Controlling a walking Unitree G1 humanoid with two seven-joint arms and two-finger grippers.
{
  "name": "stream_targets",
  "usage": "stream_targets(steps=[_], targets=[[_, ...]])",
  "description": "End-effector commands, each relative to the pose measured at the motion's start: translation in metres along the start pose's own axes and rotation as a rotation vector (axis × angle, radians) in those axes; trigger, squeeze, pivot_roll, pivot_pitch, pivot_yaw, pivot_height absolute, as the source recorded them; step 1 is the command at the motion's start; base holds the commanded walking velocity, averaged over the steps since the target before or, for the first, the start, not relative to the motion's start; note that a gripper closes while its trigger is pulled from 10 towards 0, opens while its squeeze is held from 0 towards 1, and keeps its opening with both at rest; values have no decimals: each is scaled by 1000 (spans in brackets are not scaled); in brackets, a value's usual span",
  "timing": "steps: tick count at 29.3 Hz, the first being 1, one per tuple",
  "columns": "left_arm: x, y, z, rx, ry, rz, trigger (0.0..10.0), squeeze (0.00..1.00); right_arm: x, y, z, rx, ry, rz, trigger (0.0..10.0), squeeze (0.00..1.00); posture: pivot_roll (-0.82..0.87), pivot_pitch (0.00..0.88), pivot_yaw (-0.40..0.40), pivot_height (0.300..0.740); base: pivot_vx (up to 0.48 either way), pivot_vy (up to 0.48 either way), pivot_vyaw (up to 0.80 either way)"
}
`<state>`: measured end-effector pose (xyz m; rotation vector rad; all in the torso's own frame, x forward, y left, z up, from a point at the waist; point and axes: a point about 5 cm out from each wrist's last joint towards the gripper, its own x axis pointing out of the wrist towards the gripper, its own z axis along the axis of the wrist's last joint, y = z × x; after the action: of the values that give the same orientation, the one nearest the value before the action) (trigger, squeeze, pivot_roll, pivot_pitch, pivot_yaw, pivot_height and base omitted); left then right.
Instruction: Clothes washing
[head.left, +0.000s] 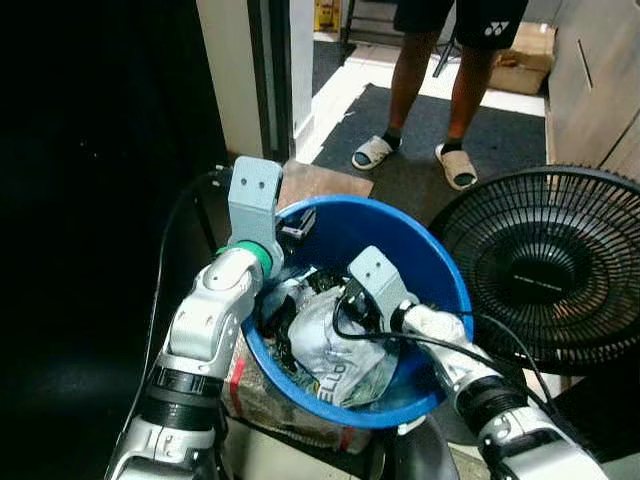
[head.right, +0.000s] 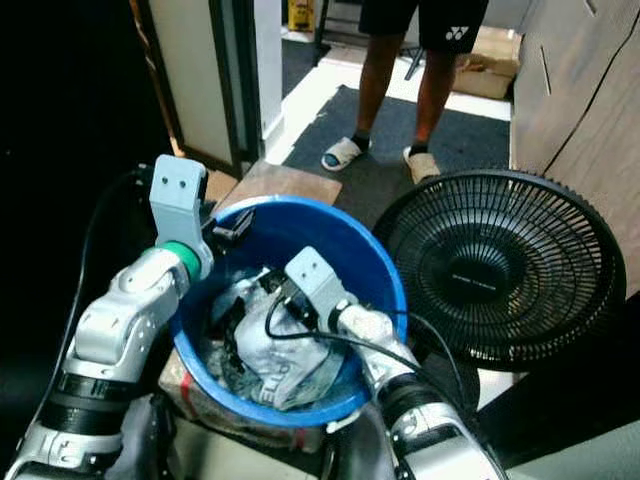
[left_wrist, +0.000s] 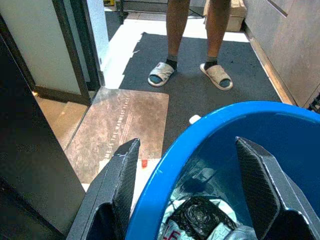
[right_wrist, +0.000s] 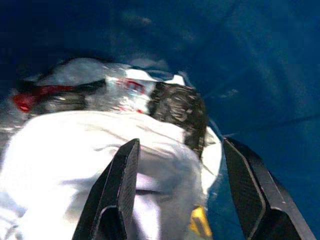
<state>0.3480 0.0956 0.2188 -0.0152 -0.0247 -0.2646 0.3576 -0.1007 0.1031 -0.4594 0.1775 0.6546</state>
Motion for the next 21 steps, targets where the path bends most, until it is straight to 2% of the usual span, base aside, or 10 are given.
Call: stream_targets(steps=[1,4,5,7,11,21], targets=[[1,4,-8,8,41,18,10000,0,-2,28,-27,62,76,75,10000,0,80,181,76,400,0,0,0],[0,4,-5,41,25,20,10000,0,0,38,-27,51,75,112,10000,0,82,182,72,400,0,0,0],[0,4,-3,78,16,17,10000,0,1,43,-28,44,77,136,10000,0,84,183,70,400,0,0,0],[0,4,-3,78,16,17,10000,0,1,43,-28,44,77,136,10000,0,84,183,70,400,0,0,0],[-2,3,-5,228,42,-13,10000,0,-1,52,-30,37,89,183,10000,0,87,187,67,400,0,0,0],[-4,-9,-10,222,74,-80,10000,0,-6,49,-40,11,154,196,10000,0,79,188,73,400,0,0,0]])
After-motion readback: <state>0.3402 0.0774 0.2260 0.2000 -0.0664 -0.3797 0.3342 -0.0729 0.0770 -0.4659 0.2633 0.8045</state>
